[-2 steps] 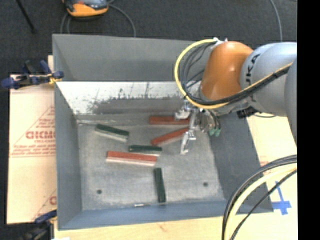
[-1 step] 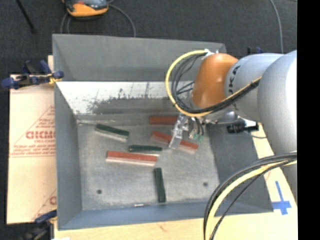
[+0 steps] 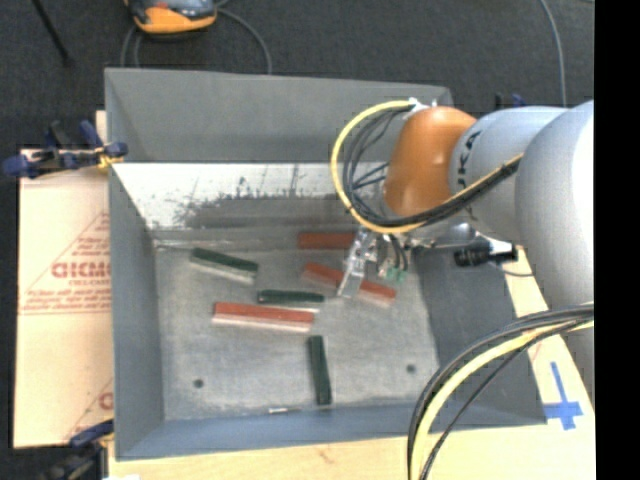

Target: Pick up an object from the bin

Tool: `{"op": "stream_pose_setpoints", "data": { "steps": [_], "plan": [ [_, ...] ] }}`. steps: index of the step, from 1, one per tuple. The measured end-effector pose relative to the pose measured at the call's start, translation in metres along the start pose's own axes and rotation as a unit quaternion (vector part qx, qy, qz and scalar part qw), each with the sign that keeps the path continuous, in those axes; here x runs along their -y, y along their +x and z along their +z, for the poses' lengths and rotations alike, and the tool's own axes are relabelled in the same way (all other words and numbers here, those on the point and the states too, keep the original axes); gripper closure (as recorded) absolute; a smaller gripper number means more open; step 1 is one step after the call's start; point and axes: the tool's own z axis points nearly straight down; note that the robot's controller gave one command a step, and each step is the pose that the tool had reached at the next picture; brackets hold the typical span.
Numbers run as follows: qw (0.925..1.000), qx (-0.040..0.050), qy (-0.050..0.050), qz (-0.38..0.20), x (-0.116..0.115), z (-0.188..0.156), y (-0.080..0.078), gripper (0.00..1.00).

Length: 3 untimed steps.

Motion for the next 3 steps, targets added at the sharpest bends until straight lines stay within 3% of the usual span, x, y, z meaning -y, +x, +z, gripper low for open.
{"op": "stream_pose_setpoints", "data": {
  "steps": [1,2,3],
  "plan": [
    [0.9999,-0.0081,0.003,-0.013,-0.004,-0.054,-0.001,1.00],
    [0.9999,-0.0046,0.001,-0.013,-0.004,-0.099,-0.004,1.00],
    [1.0000,-0.0088,0.002,-0.001,0.004,-0.153,0.002,1.00]
  ]
}}
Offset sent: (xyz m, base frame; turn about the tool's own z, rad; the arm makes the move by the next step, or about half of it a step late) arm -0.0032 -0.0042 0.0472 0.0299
